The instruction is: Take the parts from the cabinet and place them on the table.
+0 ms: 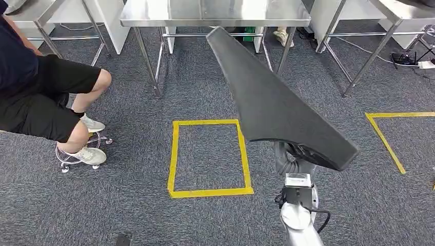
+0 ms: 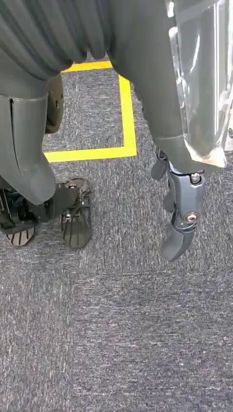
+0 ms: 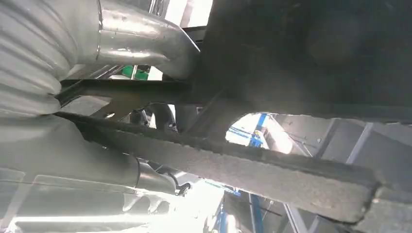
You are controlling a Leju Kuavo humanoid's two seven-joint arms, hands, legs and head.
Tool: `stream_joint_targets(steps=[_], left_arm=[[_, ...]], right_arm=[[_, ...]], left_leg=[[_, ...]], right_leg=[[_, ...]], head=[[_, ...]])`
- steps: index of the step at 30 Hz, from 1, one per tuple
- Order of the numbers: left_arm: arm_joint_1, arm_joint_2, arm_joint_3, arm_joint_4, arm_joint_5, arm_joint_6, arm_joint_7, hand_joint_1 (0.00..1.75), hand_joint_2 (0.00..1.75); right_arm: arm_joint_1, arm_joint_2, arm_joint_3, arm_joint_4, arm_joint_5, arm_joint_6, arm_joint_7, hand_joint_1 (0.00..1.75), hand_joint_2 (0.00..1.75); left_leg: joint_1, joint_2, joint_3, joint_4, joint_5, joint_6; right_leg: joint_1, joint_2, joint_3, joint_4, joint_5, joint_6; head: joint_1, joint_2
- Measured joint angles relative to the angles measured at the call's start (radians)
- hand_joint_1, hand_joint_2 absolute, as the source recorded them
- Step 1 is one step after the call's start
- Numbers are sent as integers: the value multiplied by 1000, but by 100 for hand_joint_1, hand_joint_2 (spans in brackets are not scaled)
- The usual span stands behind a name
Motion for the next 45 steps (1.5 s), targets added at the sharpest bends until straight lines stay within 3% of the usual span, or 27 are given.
stream_joint_targets(steps=[7, 8, 9, 10, 12, 13, 14, 15, 16, 18, 19, 20, 23, 25, 28, 29, 30, 31, 33, 34, 35, 38, 39, 40, 43, 44, 45], left_arm=[[0, 7, -4, 0, 4, 1, -2, 0, 175], [-1, 7, -4, 0, 5, 2, -3, 0, 175], [0, 7, -4, 0, 5, 2, -3, 0, 175], [-2, 6, -4, 0, 5, 3, -3, 0, 175], [-6, 5, -4, 0, 6, 3, -3, 0, 175], [-5, 5, -4, 0, 6, 3, -3, 0, 175], [-3, 5, -4, 0, 6, 3, -3, 0, 175], [-3, 5, -4, 0, 7, 3, -3, 0, 175], [-3, 4, -4, 0, 7, 3, -3, 0, 175], [-3, 3, -5, 0, 7, 3, -3, 0, 175], [-3, 6, -4, -1, 7, 3, -3, 0, 175], [-4, 5, -5, -1, 7, 2, -3, 0, 175], [-3, 6, -5, -1, 7, 3, -3, 0, 175], [-5, 6, -5, -2, 7, 3, -3, 0, 175], [-3, 6, -5, -2, 7, 5, -3, 0, 175], [-1, 6, -5, -2, 7, 7, -3, 0, 175], [1, 6, -5, -2, 8, 8, -3, 0, 175], [1, 6, -5, -2, 10, 9, -3, 0, 175], [1, 6, -5, -3, 13, 9, -3, 0, 175], [0, 8, -5, -3, 13, 10, -3, 0, 175], [-2, 8, -5, -3, 13, 10, -3, 0, 175], [-1, 8, -5, -5, 15, 10, -3, 0, 175], [-1, 7, -6, -7, 15, 10, -3, 0, 175], [0, 6, -5, -8, 33, 14, -15, 0, 175], [2, 2, 13, -10, 94, 21, -47, 0, 175], [7, 2, 16, -13, 99, 21, -49, 0, 175], [13, 2, 21, -18, 103, 21, -50, 0, 175]], right_arm=[[8, 3, 1, 0, 8, -5, 6, 175, 175], [8, 5, 1, -2, 9, -5, 6, 175, 175], [9, 5, 1, -4, 10, -5, 6, 175, 175], [8, 5, 1, -5, 11, -5, 6, 175, 175], [9, 5, 2, -5, 11, -5, 6, 175, 175], [13, 4, 1, -5, 11, -5, 7, 175, 175], [16, 3, 1, -5, 12, -5, 7, 175, 175], [16, 3, 1, -5, 12, -5, 8, 175, 175], [16, 2, 1, -5, 12, -5, 8, 175, 175], [15, 2, 1, -5, 12, -5, 10, 175, 175], [14, 2, 1, -4, 7, -5, 13, 175, 175], [15, 4, 1, -5, 3, -5, 19, 175, 175], [13, 4, -2, -5, -2, -5, 27, 175, 175], [12, 7, -3, -6, 0, -5, 27, 175, 175], [15, 9, -4, -5, 4, -5, 27, 175, 175], [15, 10, -4, -5, 5, -5, 27, 175, 175], [15, 10, -4, -5, 5, -5, 28, 175, 175], [15, 10, -4, -5, 5, -5, 28, 175, 175], [15, 12, -4, -5, 5, -5, 29, 175, 175], [15, 13, -5, -5, 5, -5, 29, 175, 175], [13, 12, -5, -5, 6, -5, 29, 175, 175], [13, 13, -5, -5, 6, -6, 30, 175, 175], [12, 15, -5, -7, 6, -6, 30, 175, 175], [12, 15, -6, -6, 8, -8, 30, 175, 175], [15, 15, -9, -6, 11, -17, 34, 175, 175], [23, 14, -10, -5, 13, -18, 35, 175, 175], [29, 13, -12, -5, 14, -21, 35, 175, 175]], left_leg=[[-8, -3, -3, 1, -5, 15], [-6, -4, 3, -11, 0, 21], [6, -4, 15, -23, 8, 29], [7, -5, 19, -28, 10, 36], [8, -11, 18, -28, 8, 38], [7, -15, 18, -28, 8, 38], [8, -18, 18, -28, 7, 36], [10, -23, 20, -27, 5, 33], [12, -27, 22, -26, 4, 29], [18, -34, 27, -16, -5, 13], [12, -36, 25, -10, -12, 2], [12, -38, 22, -6, -16, -6], [17, -38, 26, -17, -12, -20], [21, -19, 5, 25, -38, -28], [20, -13, -121, 259, -130, -33], [20, -13, -157, 312, -136, -32], [20, -13, -164, 304, -113, -27], [19, -13, -146, 254, -72, -21], [14, -11, -67, 79, 26, -2], [8, -5, -38, 24, 32, 10], [3, -2, -21, 5, 17, 10], [-6, -9, -25, 5, 10, 15], [5, -11, -7, -14, 15, 18], [4, -11, 6, -25, 14, 22], [6, -12, 19, -26, 3, 33], [6, -14, 21, -25, -2, 33], [6, -16, 27, -25, -7, 31]], right_leg=[[-10, -4, 2, -5, 2, 11], [-4, -6, 7, -7, 0, 18], [-11, 0, 0, 4, -7, 19], [-8, 12, -19, 48, -33, 12], [-9, 24, -95, 201, -94, 4], [-10, 26, -139, 284, -120, 5], [-10, 26, -160, 320, -123, 10], [-13, 26, -155, 296, -104, 20], [-18, 26, -125, 231, -71, 31], [-28, 26, -32, 39, 7, 55], [-25, 31, -23, 22, 0, 49], [-22, 33, -17, 15, 2, 30], [-17, 33, -19, 18, 2, 6], [-24, 32, -10, 16, -1, -11], [-16, 29, -6, 16, -9, -24], [-12, 29, -3, 16, -12, -27], [-9, 29, 1, 16, -14, -30], [-6, 29, 7, 16, -18, -34], [-3, 30, 22, 16, -28, -33], [-4, 29, 26, 15, -33, -30], [10, 30, 24, 17, -38, -22], [0, 24, 25, 9, -43, -7], [10, 23, 29, 10, -50, 1], [2, 25, 22, 36, -58, 1], [2, 28, -101, 249, -127, -4], [1, 28, -146, 311, -138, 0], [-1, 28, -166, 322, -126, 8]], head=[[0, 0], [0, 0], [0, 0], [1, 0], [2, 0], [2, 0], [2, 0], [2, 0], [2, 0], [2, 0], [2, 0], [2, 0], [1, 0], [0, 0], [0, 0], [0, 0], [0, 0], [0, 0], [0, 0], [2, 0], [1, 0], [0, 0], [0, 0], [3, 0], [3, 0], [3, 0], [4, 0]])
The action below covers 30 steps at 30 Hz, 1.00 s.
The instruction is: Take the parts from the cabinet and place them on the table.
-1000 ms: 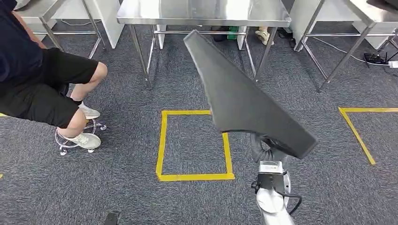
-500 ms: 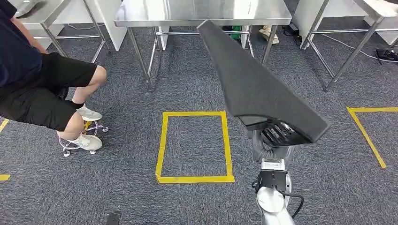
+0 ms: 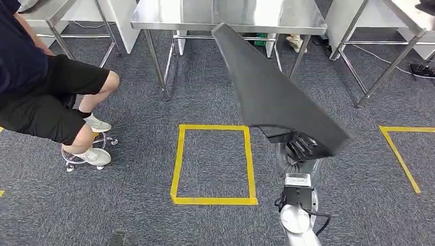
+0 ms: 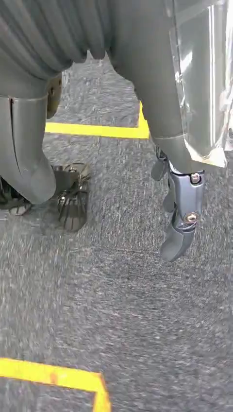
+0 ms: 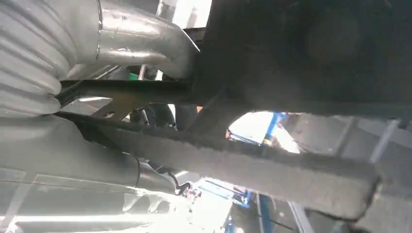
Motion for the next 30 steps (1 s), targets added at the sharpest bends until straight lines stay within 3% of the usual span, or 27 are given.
stream_joint_targets(steps=[1, 3, 4, 5, 6, 8, 10, 11, 13, 14, 15, 16, 17, 19, 20, 22, 23, 24, 25, 26, 29, 30], left_arm=[[5, 0, 4, -2, 7, 1, 0, 0, 175], [8, -5, 8, -7, 9, 8, -2, 0, 175], [8, -6, 8, -8, 11, 10, -3, 0, 175], [8, -6, 9, -9, 12, 10, -3, 0, 175], [9, -6, 9, -11, 12, 10, -4, 0, 175], [12, -6, 10, -14, 15, 11, -4, 0, 175], [11, -6, 11, -19, 15, 11, -5, 0, 175], [11, -6, 11, -21, 16, 12, -6, 0, 175], [14, -7, 12, -21, 18, 13, -6, 0, 175], [16, -8, 14, -21, 20, 15, -6, 0, 175], [19, -8, 16, -21, 24, 17, -8, 0, 175], [21, -8, 17, -21, 26, 18, -10, 0, 175], [20, -9, 19, -21, 27, 18, -10, 0, 175], [20, -9, 21, -21, 31, 15, -11, 0, 175], [19, -8, 24, -21, 36, 15, -11, 0, 175], [19, -12, 24, -22, 40, 15, -13, 0, 175], [21, -13, 26, -22, 43, 15, -13, 0, 175], [23, -14, 26, -22, 45, 15, -14, 0, 175], [25, -14, 27, -22, 46, 16, -14, 0, 175], [23, -15, 28, -22, 46, 16, -15, 0, 175], [24, -18, 29, -22, 48, 15, -19, 0, 175], [27, -19, 30, -22, 48, 15, -20, 0, 175]], right_arm=[[2, 0, -1, 0, 2, -3, 1, 175, 175], [2, 0, -1, 0, 6, -5, 0, 175, 175], [2, 0, -1, 0, 6, -5, 0, 175, 175], [2, 0, -1, 1, 6, -5, 1, 175, 175], [2, 1, -1, 1, 6, -5, 1, 175, 175], [3, 1, -3, 1, 5, -6, 3, 175, 175], [2, 3, -3, 0, 6, -6, 3, 175, 175], [2, 4, -3, 0, 7, -6, 3, 175, 175], [3, 5, -3, 0, 8, -6, 4, 175, 175], [4, 5, -3, 0, 8, -6, 5, 175, 175], [5, 5, -3, 0, 9, -6, 5, 175, 175], [7, 5, -3, 0, 9, -6, 6, 175, 175], [9, 5, -3, 0, 11, -6, 7, 175, 175], [9, 5, -2, -1, 15, -5, 8, 175, 175], [9, 5, -2, -1, 16, -5, 10, 175, 175], [9, 5, -2, -3, 19, -5, 15, 175, 175], [14, 5, -2, -2, 21, -5, 16, 175, 175], [14, 5, -2, -3, 21, -5, 16, 175, 175], [13, 5, -2, -4, 22, -5, 17, 175, 175], [12, 5, -2, -5, 22, -5, 16, 175, 175], [17, 3, -1, -5, 22, -5, 16, 175, 175], [20, 1, -2, -5, 22, -6, 16, 175, 175]], left_leg=[[1, -3, 7, 1, -6, -3], [4, -8, 26, 3, -20, -11], [3, -10, 30, 5, -28, -17], [-5, -12, 30, 9, -37, -27], [-4, -12, 31, 8, -39, -31], [-1, -11, 36, 3, -42, -36], [3, -5, 30, 24, -60, -48], [3, -1, 8, 74, -81, -51], [5, 3, -91, 248, -144, -58], [5, 4, -136, 312, -157, -59], [5, 4, -164, 335, -145, -57], [4, 4, -163, 310, -112, -54], [4, 4, -139, 238, -55, -48], [1, 5, -66, 63, 45, -30], [-5, 9, -52, 48, 17, -25], [-14, 8, -36, 25, 8, -18], [-15, 7, -34, 16, 7, -12], [-13, 3, -20, 10, 6, -3], [-5, 2, -3, -2, 6, -1], [-5, 1, 6, -5, 3, 5], [-6, 0, 16, -5, -13, 12], [-5, -2, 23, -5, -20, 10]], right_leg=[[-3, 0, 9, -43, 34, 12], [-11, 0, 82, -226, 132, 38], [-16, 0, 111, -302, 161, 42], [-6, 2, 127, -307, 151, 27], [-6, 2, 124, -304, 150, 9], [-2, 3, 122, -303, 145, -4], [-15, 5, 138, -307, 139, -22], [-15, 3, 145, -307, 131, -33], [-11, 1, 156, -307, 121, -45], [-9, 1, 160, -307, 116, -49], [-8, 2, 166, -307, 110, -49], [-7, 4, 174, -307, 104, -47], [-6, 5, 186, -307, 96, -45], [-5, 6, 208, -310, 80, -40], [0, 5, 212, -312, 73, -34], [0, 3, 213, -322, 71, -21], [0, 2, 220, -309, 84, -6], [1, 2, 225, -311, 84, -3], [2, 1, 213, -295, 75, -2], [1, 3, 187, -244, 67, -5], [1, 3, 44, -33, -1, -4], [1, 3, 13, -5, -5, 3]], head=[[0, 0], [0, 0], [1, 0], [1, 0], [-1, 0], [0, 0], [-1, 0], [-2, 0], [-2, 0], [-1, 0], [-2, 0], [-2, 0], [-2, 0], [-1, 0], [0, 0], [0, 0], [-2, 0], [0, 0], [0, 0], [0, 0], [3, 0], [3, 0]])
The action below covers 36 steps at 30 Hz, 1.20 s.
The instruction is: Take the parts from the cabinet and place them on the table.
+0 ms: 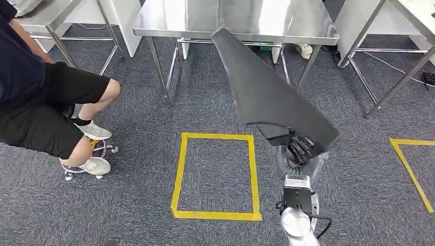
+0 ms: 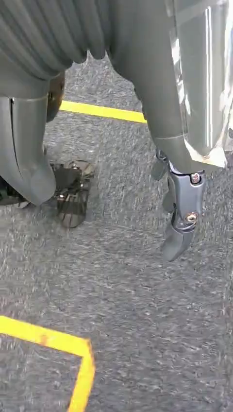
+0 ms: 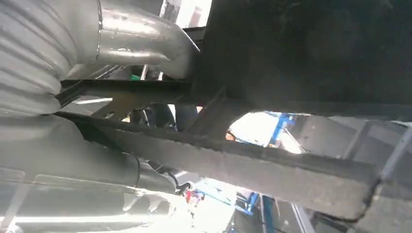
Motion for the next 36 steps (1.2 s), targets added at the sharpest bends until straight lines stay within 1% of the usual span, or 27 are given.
stream_joint_targets(steps=[1, 2, 4, 5, 6, 7, 9, 10, 11, 13, 15, 16, 17, 19, 20, 21, 22, 24, 25, 26, 28, 30, 31, 32, 33, 35, 36], left_arm=[[3, -1, 1, 0, 0, 0, -1, 0, 175], [4, -2, 2, 0, 1, 0, -2, 0, 175], [5, -5, 3, 0, 5, 0, -4, 0, 175], [5, -5, 4, 0, 10, 2, -4, 0, 175], [5, -6, 4, 0, 11, 3, -5, 0, 175], [5, -7, 5, 0, 12, 4, -5, 0, 175], [6, -8, 6, 0, 13, 5, -5, 0, 175], [5, -8, 6, 0, 13, 5, -5, 0, 175], [4, -10, 6, 0, 13, 6, -7, 0, 175], [4, -11, 7, 0, 19, 6, -8, 0, 175], [8, -11, 9, 0, 22, 6, -8, 0, 175], [8, -11, 10, 0, 24, 8, -8, 0, 175], [7, -11, 11, 0, 27, 10, -10, 0, 175], [6, -11, 11, 0, 30, 13, -12, 0, 175], [6, -11, 11, 0, 31, 14, -13, 0, 175], [5, -10, 12, 0, 33, 15, -14, 0, 175], [3, -11, 12, 0, 34, 16, -16, 0, 175], [5, -13, 14, 0, 41, 18, -19, 0, 175], [4, -14, 15, 0, 42, 19, -22, 0, 175], [4, -15, 17, 0, 43, 21, -26, 0, 175], [-3, -15, 18, 0, 43, 24, -26, 0, 175], [-4, -15, 18, 0, 44, 24, -24, 0, 175], [-3, -15, 18, 0, 44, 24, -24, 0, 175], [-3, -14, 18, 0, 44, 24, -24, 0, 175], [-3, -14, 18, 0, 44, 24, -24, 0, 175], [-4, -14, 18, 0, 44, 24, -23, 0, 175], [-6, -14, 18, 0, 45, 24, -21, 0, 175]], right_arm=[[1, -1, 0, 0, 0, 0, 0, 175, 175], [1, -2, 0, 0, 0, 0, 0, 175, 175], [2, -3, 0, 0, 0, 0, 0, 175, 175], [3, -5, 0, 2, 0, 0, 0, 175, 175], [2, -6, 0, 2, -1, 0, 0, 175, 175], [5, -7, 0, 2, -1, 1, 2, 175, 175], [7, -8, -1, 2, -2, 1, 2, 175, 175], [7, -7, 0, 1, -1, 1, 2, 175, 175], [5, -7, 0, 1, -1, 2, 2, 175, 175], [3, -7, 2, 2, -1, 3, 1, 175, 175], [3, -8, 1, 3, -5, 5, 1, 175, 175], [3, -8, 1, 5, -11, 10, 1, 175, 175], [3, -8, 1, 6, -19, 13, -2, 175, 175], [1, -7, 2, 8, -26, 19, -5, 175, 175], [-1, -7, 2, 9, -27, 20, -8, 175, 175], [-4, -7, 2, 11, -28, 20, -10, 175, 175], [-8, -7, 2, 13, -29, 21, -11, 175, 175], [-11, -6, 3, 16, -29, 21, -13, 175, 175], [-15, -5, 3, 16, -31, 21, -15, 175, 175], [-19, -5, 2, 18, -34, 21, -16, 175, 175], [-26, -5, 2, 21, -40, 21, -22, 175, 175], [-23, -5, 2, 27, -43, 21, -22, 175, 175], [-23, -6, 2, 30, -44, 21, -22, 175, 175], [-23, -6, 2, 32, -44, 21, -22, 175, 175], [-24, -6, 2, 32, -43, 21, -22, 175, 175], [-26, -6, 2, 35, -44, 21, -22, 175, 175], [-27, -6, 2, 37, -44, 21, -22, 175, 175]], left_leg=[[1, -2, 10, 0, -8, -2], [1, -3, 22, 0, -16, -5], [3, -6, 50, 0, -37, -13], [0, -6, 48, 0, -46, -20], [-3, -7, 54, 1, -51, -25], [-4, -6, 50, 1, -55, -32], [-2, -5, 59, 7, -54, -38], [1, -3, 39, 36, -53, -41], [1, 0, 14, 90, -46, -46], [5, 3, -78, 232, -81, -57], [8, 5, -164, 326, -145, -65], [9, 5, -181, 320, -135, -65], [9, 6, -176, 279, -98, -62], [8, 6, -118, 112, 26, -49], [6, 10, -93, 43, 73, -39], [-2, 11, -89, 33, 26, -34], [-4, 9, -86, 33, 18, -35], [-6, 11, -78, 19, 36, -22], [-2, 8, -55, 13, 41, -16], [-2, 8, -45, 10, 41, -14], [-1, 7, -38, 9, 32, -4], [-2, 3, -28, 9, 18, -1], [-2, 1, -20, 9, 12, -1], [-2, -2, -12, 10, 5, -3], [-2, -4, 2, 10, -5, -5], [-1, -6, 21, 9, -23, -12], [-8, -7, 31, 16, -34, -18]], right_leg=[[-1, 0, -6, -21, 18, 6], [-3, 0, 10, -80, 56, 17], [-10, -1, 73, -261, 161, 41], [-11, -2, 85, -298, 190, 37], [-3, -7, 80, -305, 154, 5], [1, -6, 87, -302, 172, -7], [-3, -3, 94, -303, 171, -23], [-14, -1, 108, -309, 167, -28], [-13, -3, 119, -310, 160, -37], [-12, -3, 132, -310, 148, -53], [-10, -1, 145, -310, 133, -55], [-10, 1, 154, -310, 125, -53], [-10, 2, 165, -310, 117, -51], [-9, 2, 191, -311, 100, -45], [-9, 2, 196, -313, 92, -42], [0, 3, 200, -311, 85, -32], [-2, 3, 200, -316, 80, -25], [1, 3, 213, -309, 89, -9], [6, 2, 214, -306, 82, -4], [0, 1, 195, -271, 81, -4], [1, 1, 103, -129, 72, -8], [1, 1, 11, -22, 6, -17], [1, 1, -6, -21, -9, -14], [1, 1, -8, -49, -5, -11], [0, 1, 9, -117, 30, -4], [0, 0, 60, -280, 149, 22], [2, -2, 63, -307, 179, 13]], head=[[0, 0], [0, 0], [0, 0], [2, 0], [-1, 0], [-3, 0], [-3, 0], [-3, 0], [-4, 0], [-5, 0], [-5, 0], [-5, 0], [-5, 0], [-5, 0], [-4, 0], [-3, 0], [-5, 0], [-4, 0], [-3, 0], [-3, 0], [-1, 0], [-1, 0], [-1, 0], [-1, 0], [-1, 0], [0, 0], [-1, 0]])
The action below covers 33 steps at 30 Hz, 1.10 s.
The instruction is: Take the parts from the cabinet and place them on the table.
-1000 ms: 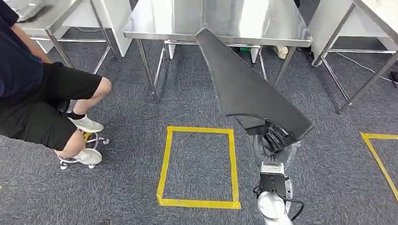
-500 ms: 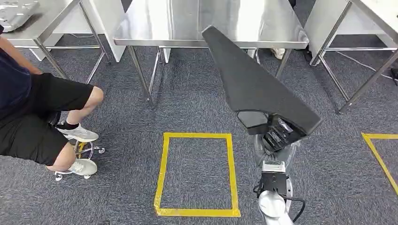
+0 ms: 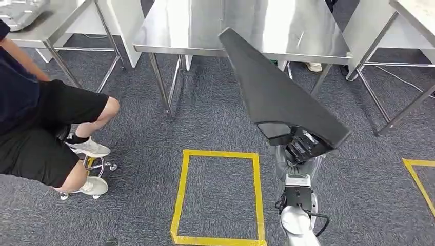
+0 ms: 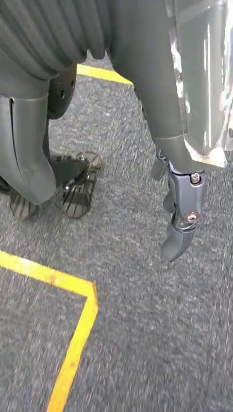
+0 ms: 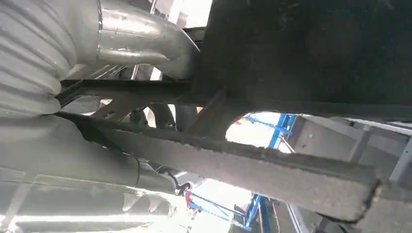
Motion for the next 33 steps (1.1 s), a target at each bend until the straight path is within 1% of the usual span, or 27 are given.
stream_joint_targets(steps=[1, 2, 4, 5, 6, 7, 9, 10, 11, 13, 14, 15, 16, 18, 19, 20, 21, 22, 24, 25, 26, 27, 29, 30, 31, 32, 33], left_arm=[[-2, 0, 0, 0, 5, 3, 1, 0, 175], [-3, 0, 0, 0, 7, 4, 3, 0, 175], [-6, 0, 0, 0, 10, 8, 3, 0, 175], [-9, 1, 0, 0, 15, 10, 3, 0, 175], [-11, 0, 0, 0, 18, 12, 2, 0, 175], [-11, 0, 0, 0, 21, 12, 2, 0, 175], [-8, 0, 1, 0, 29, 14, 0, 0, 175], [-6, 0, 2, 0, 30, 15, -1, 0, 175], [-5, 1, 2, 0, 33, 15, -1, 0, 175], [-5, 2, 2, 0, 39, 16, -2, 0, 175], [-5, 3, 2, 0, 39, 16, -3, 0, 175], [-5, 4, 2, 0, 40, 16, -4, 0, 175], [-6, 5, 3, 0, 40, 16, -4, 0, 175], [-4, 5, 3, 0, 44, 15, -6, 0, 175], [-2, 5, 3, 0, 45, 15, -6, 0, 175], [-3, 4, 4, 0, 47, 15, -6, 0, 175], [-6, 4, 3, 0, 47, 15, -7, 0, 175], [-7, 4, 3, 0, 48, 15, -7, 0, 175], [-6, 4, 3, 0, 48, 15, -7, 0, 175], [-4, 3, 4, 0, 48, 15, -6, 0, 175], [-3, 4, 4, 0, 49, 15, -6, 0, 175], [-3, 3, 4, 0, 50, 15, -6, 0, 175], [-3, 2, 4, 0, 54, 15, -7, 0, 175], [-3, 2, 4, 0, 56, 15, -6, 0, 175], [-4, 3, 4, 0, 57, 15, -7, 0, 175], [-6, 3, 4, 0, 58, 16, -7, 0, 175], [-5, 3, 4, 0, 58, 16, -7, 0, 175]], right_arm=[[-3, 0, 0, 1, 0, 0, 0, 175, 175], [-3, 2, 0, 1, 0, 0, 0, 175, 175], [-7, 4, -2, 2, 2, 1, -1, 175, 175], [-9, 8, -2, 2, 2, 4, -2, 175, 175], [-14, 10, -2, 2, 2, 7, -3, 175, 175], [-18, 13, -2, 3, 3, 10, -3, 175, 175], [-20, 16, 0, 8, 6, 16, -3, 175, 175], [-20, 18, 0, 13, 6, 17, -3, 175, 175], [-20, 18, 0, 16, 7, 17, -3, 175, 175], [-21, 19, 0, 21, 7, 18, -3, 175, 175], [-24, 21, 1, 23, 7, 18, -4, 175, 175], [-28, 22, 2, 26, 7, 19, -5, 175, 175], [-32, 23, 3, 28, 7, 20, -6, 175, 175], [-34, 24, 6, 31, 6, 22, -7, 175, 175], [-35, 24, 7, 32, 5, 22, -9, 175, 175], [-38, 24, 7, 32, 5, 22, -8, 175, 175], [-41, 23, 8, 34, 6, 22, -9, 175, 175], [-45, 24, 8, 34, 6, 22, -10, 175, 175], [-44, 23, 8, 37, 5, 22, -10, 175, 175], [-43, 22, 8, 39, 3, 22, -10, 175, 175], [-42, 21, 8, 41, 3, 22, -10, 175, 175], [-42, 21, 8, 42, 3, 22, -10, 175, 175], [-43, 20, 8, 42, 3, 22, -10, 175, 175], [-42, 19, 8, 42, 3, 22, -10, 175, 175], [-44, 19, 9, 45, 2, 21, -10, 175, 175], [-45, 19, 9, 45, 3, 21, -10, 175, 175], [-43, 19, 8, 45, 2, 21, -10, 175, 175]], left_leg=[[-1, 0, -1, -4, -6, -7], [-1, 0, 2, -7, -11, -13], [0, 1, 11, 4, -11, -18], [4, 5, -4, 31, -17, -24], [4, 7, -29, 80, -26, -29], [8, 8, -77, 157, -50, -37], [11, 9, -163, 277, -109, -46], [12, 11, -194, 300, -119, -49], [14, 12, -198, 278, -103, -49], [16, 14, -159, 149, -14, -43], [15, 15, -123, 52, 59, -35], [10, 17, -113, 12, 82, -27], [7, 17, -112, 17, 32, -22], [4, 14, -101, 3, 57, -4], [4, 15, -88, 4, 59, 2], [10, 16, -69, -4, 60, 7], [9, 15, -62, -5, 57, 12], [9, 15, -59, -5, 53, 17], [9, 14, -54, -5, 40, 20], [9, 12, -48, -5, 34, 20], [9, 11, -40, -5, 26, 19], [10, 9, -29, -5, 18, 17], [11, 6, -1, -5, -2, 10], [8, 6, 3, -5, -13, 4], [5, 5, 15, -3, -21, -2], [4, 7, 10, -6, -29, -10], [4, 8, 19, 1, -26, -16]], right_leg=[[4, -2, 12, 3, -9, -21], [7, 2, 18, 2, 0, -31], [-1, 5, 30, 0, -2, -44], [-7, 6, 41, -4, -6, -52], [-7, 5, 46, -3, -11, -60], [-7, 5, 51, -3, -16, -67], [-6, 5, 58, -3, -27, -70], [-5, 6, 66, -3, -35, -69], [-6, 7, 76, -3, -42, -68], [-6, 7, 98, -3, -57, -63], [-5, 7, 111, -4, -67, -59], [-2, 7, 119, -3, -73, -54], [1, 9, 119, -5, -78, -47], [3, 8, 125, 6, -79, -31], [3, 8, 132, 3, -79, -24], [-2, 7, 122, 21, -88, -19], [-1, 6, 100, 66, -92, -20], [-1, 6, 57, 134, -102, -19], [-1, 6, -39, 267, -157, -23], [-1, 6, -75, 304, -175, -21], [-2, 6, -84, 292, -167, -16], [-2, 6, -72, 237, -136, -9], [-5, 4, -11, 67, -38, 16], [-6, -1, 8, 9, 12, 17], [0, -4, 8, 7, -25, -17], [5, -4, 21, 9, -13, -30], [4, -1, 20, 7, -13, -38]], head=[[1, 0], [-1, 0], [-1, 0], [1, 0], [-1, 0], [0, 0], [-1, 0], [-1, 0], [-1, 0], [-1, 0], [0, 0], [0, 0], [0, 0], [1, 0], [1, 0], [1, 0], [3, 0], [3, 0], [3, 0], [3, 0], [3, 0], [3, 0], [3, 0], [4, 0], [3, 0], [2, 0], [1, 0]])
